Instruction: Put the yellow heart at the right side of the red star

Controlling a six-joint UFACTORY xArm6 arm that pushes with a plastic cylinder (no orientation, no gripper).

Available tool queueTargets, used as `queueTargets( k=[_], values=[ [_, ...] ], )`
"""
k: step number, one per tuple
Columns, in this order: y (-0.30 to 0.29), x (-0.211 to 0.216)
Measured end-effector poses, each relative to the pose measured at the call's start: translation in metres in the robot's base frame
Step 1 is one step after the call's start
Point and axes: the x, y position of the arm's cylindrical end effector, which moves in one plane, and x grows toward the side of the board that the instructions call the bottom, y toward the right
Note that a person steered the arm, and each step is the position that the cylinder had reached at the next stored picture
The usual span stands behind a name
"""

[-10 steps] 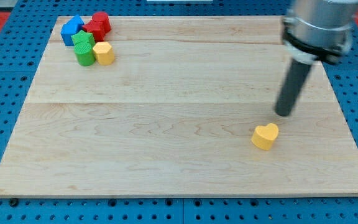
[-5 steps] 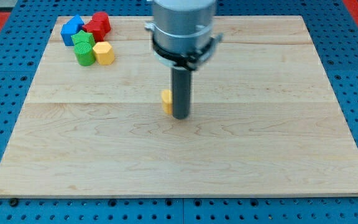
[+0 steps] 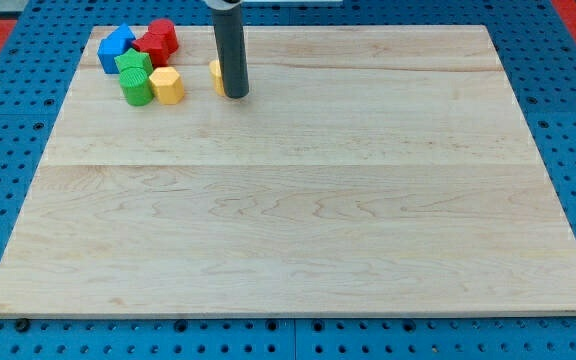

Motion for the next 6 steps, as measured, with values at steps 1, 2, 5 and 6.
queueTargets(
  k=[1, 2, 5, 6],
  values=[
    [0.002, -0.018],
    [0.007, -0.044],
    [-0.037, -0.052],
    [-0.04, -0.052]
  ],
)
